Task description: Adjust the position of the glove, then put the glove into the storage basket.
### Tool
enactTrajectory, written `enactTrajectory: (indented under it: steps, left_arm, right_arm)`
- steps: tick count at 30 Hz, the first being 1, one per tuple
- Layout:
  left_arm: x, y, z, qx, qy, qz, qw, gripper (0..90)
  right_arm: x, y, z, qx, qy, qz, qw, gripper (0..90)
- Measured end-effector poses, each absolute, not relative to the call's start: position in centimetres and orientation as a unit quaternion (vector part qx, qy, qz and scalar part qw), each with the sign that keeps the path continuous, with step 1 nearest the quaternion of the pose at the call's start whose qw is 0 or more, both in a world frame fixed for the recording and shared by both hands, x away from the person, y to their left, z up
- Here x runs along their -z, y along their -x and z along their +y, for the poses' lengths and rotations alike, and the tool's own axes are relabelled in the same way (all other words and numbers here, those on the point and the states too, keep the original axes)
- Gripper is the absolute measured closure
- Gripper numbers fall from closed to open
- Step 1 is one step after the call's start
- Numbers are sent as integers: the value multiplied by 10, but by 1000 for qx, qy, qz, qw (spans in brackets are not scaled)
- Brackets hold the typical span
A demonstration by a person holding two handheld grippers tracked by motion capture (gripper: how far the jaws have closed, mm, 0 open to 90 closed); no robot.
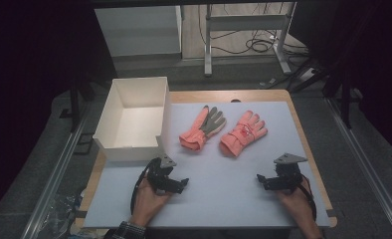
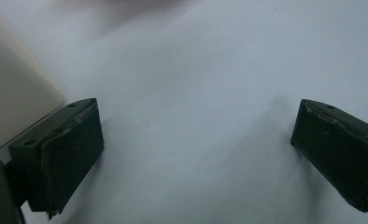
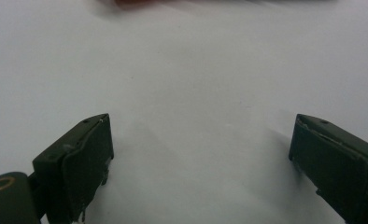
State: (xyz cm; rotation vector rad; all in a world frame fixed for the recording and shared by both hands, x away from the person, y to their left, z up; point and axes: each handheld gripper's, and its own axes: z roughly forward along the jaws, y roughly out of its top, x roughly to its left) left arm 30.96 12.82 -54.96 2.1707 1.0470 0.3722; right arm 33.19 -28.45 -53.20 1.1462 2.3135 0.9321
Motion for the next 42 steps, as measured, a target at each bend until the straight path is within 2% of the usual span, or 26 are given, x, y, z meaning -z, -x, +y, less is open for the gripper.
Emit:
enactTrajectory:
  steps: [22, 26, 34, 35, 37, 38, 39, 42]
  left_arm:
    - [550, -310, 129, -142, -837, 402, 343, 21]
    - [550, -310, 129, -142, -837, 402, 343, 21]
    - [550, -310, 129, -142, -837, 402, 343, 21]
    - [550, -310, 129, -142, -837, 402, 343, 21]
    - [550, -310, 129, -142, -837, 402, 343, 21]
    - [550, -310, 129, -142, -837, 402, 343, 21]
    - [550, -310, 129, -142, -837, 402, 343, 21]
    - [549, -310, 129, -142, -837, 402, 342, 21]
  right_arm:
    - [531, -332, -284, -331, -409, 828, 196, 74]
    - [529, -329, -283, -338, -406, 826, 198, 180]
    - [522, -329, -272, -349, -391, 832, 183, 319]
    - [518, -331, -268, -356, -385, 834, 171, 386]
    - [514, -334, -263, -366, -379, 835, 159, 452]
    - [514, -334, -263, -366, -379, 835, 159, 452]
    - [510, -337, -257, -371, -370, 838, 150, 505]
    - [503, -342, -246, -372, -354, 845, 148, 573]
